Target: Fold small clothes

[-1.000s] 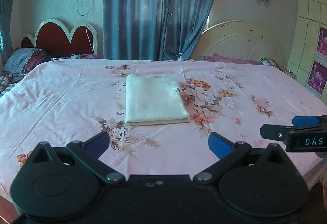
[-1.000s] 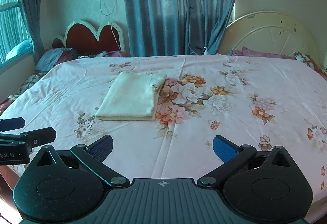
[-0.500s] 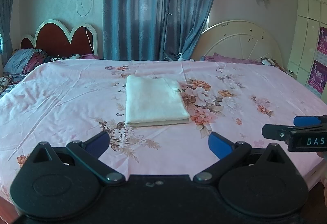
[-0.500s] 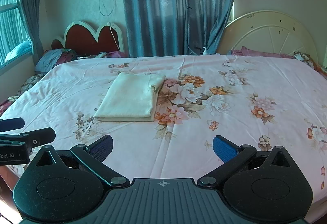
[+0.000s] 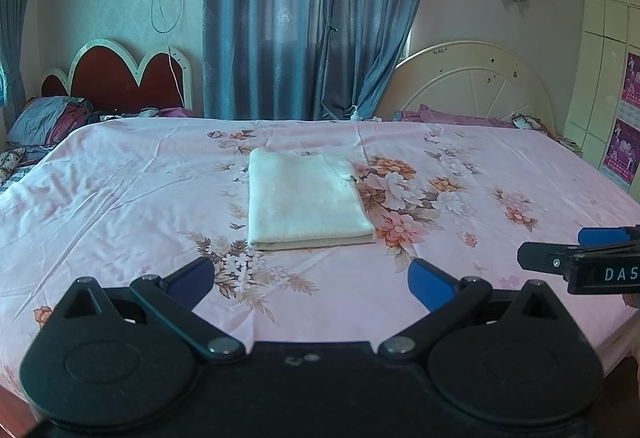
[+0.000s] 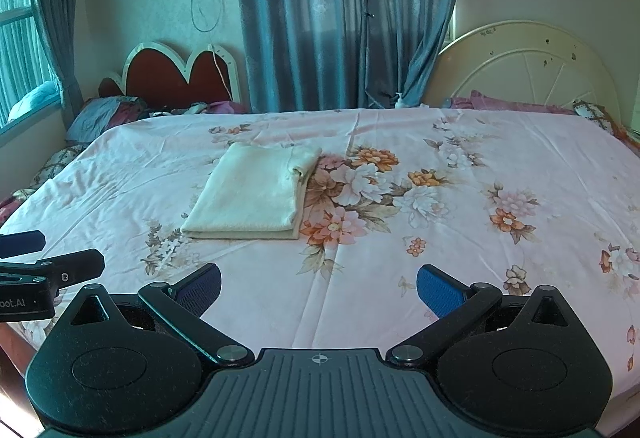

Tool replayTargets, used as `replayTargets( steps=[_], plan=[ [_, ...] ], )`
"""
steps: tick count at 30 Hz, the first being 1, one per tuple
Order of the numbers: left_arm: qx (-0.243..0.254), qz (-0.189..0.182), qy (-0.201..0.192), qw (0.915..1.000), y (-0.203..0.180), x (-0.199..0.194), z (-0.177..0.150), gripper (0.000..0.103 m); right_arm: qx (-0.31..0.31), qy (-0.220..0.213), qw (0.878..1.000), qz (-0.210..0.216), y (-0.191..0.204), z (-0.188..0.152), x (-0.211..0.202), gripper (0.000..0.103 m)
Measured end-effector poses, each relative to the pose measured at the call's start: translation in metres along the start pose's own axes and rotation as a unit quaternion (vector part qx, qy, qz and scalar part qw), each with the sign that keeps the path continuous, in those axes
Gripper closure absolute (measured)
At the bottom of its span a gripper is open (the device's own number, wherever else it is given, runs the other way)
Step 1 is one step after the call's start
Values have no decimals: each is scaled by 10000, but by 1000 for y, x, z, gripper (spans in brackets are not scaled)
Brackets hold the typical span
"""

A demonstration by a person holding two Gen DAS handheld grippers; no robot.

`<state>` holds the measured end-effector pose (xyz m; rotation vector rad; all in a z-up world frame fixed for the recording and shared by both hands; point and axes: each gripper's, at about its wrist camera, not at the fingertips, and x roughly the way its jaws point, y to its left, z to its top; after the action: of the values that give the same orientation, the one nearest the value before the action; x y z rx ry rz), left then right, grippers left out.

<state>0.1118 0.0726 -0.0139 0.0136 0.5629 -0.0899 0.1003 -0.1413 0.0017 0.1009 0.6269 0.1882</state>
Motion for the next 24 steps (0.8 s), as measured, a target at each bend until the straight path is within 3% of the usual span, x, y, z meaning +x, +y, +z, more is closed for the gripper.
replayTargets(
  steps=[24],
  plan=[
    [-20, 39, -19, 10000, 6, 6, 5, 0, -38, 12, 10000, 3, 3, 0, 1, 0]
  ],
)
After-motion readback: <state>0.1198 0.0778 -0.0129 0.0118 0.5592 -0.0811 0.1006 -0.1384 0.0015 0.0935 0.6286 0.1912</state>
